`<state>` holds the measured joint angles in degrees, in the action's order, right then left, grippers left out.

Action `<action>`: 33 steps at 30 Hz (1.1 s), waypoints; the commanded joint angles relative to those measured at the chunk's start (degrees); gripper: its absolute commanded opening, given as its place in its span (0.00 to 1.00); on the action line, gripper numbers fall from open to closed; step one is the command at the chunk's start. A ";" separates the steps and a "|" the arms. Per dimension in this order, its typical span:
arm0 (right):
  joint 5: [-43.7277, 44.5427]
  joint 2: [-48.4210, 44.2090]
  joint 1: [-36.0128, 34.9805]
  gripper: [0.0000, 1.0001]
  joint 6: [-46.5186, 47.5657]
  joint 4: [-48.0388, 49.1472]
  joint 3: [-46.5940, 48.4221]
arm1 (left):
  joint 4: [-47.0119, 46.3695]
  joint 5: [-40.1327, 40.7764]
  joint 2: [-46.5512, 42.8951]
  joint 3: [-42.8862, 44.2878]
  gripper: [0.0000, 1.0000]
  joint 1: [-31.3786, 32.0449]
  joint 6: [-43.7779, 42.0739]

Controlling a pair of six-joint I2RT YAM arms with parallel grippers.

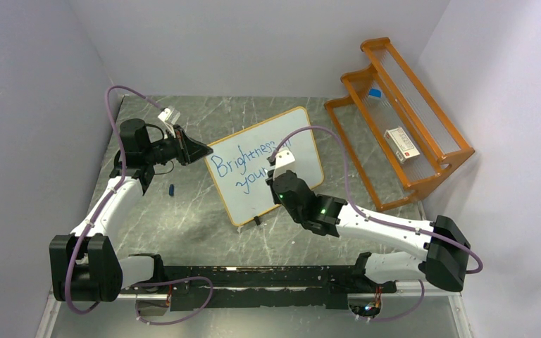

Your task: Write a sentence on the whiteboard

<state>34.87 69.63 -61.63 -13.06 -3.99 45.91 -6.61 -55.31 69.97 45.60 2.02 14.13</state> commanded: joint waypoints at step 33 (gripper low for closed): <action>-0.02 -4.25 3.65 0.00 0.29 -1.16 -0.35 | 8.19 4.55 2.83 -1.83 0.05 1.41 -4.08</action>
<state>34.24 66.83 -59.35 -12.99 -4.29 45.95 -6.44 -55.29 70.02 45.74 2.09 14.13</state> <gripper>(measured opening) 0.155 0.113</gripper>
